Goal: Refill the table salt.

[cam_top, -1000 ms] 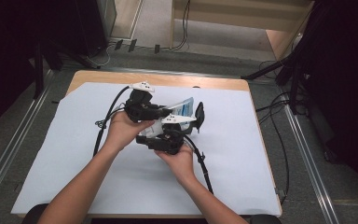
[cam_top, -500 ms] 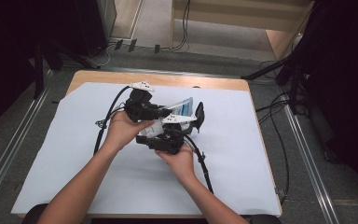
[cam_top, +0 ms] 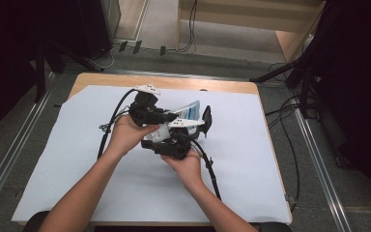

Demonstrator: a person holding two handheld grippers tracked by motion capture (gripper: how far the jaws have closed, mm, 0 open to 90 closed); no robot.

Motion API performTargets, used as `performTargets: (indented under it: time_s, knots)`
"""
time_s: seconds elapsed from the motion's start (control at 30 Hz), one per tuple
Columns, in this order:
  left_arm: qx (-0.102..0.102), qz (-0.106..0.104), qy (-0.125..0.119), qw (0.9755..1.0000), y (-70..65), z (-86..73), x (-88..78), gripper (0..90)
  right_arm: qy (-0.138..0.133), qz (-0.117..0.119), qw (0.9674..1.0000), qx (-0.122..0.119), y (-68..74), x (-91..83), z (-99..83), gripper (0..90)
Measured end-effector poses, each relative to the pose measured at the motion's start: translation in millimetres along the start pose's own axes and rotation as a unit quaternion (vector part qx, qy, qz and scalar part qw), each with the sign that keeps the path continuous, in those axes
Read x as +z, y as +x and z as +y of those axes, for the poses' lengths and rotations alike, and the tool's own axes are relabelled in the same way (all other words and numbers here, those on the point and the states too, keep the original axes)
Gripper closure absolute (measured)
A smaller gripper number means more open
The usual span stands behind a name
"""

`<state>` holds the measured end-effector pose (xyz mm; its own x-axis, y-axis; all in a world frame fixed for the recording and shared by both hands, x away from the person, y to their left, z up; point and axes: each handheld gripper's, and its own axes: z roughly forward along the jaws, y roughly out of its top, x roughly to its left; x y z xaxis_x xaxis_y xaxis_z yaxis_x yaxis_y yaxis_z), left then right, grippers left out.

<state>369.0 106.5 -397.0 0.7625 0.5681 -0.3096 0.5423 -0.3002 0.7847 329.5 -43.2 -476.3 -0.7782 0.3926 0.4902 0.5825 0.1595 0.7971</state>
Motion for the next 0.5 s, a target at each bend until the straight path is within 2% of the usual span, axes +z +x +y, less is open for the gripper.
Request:
performTargets:
  time_s: [0.5]
  knots:
    - [0.002,0.001,-0.004,1.0,-1.1,1.8,2.3,79.8,-0.004,0.001,1.0,0.003,-0.5,-1.1,1.2,57.2]
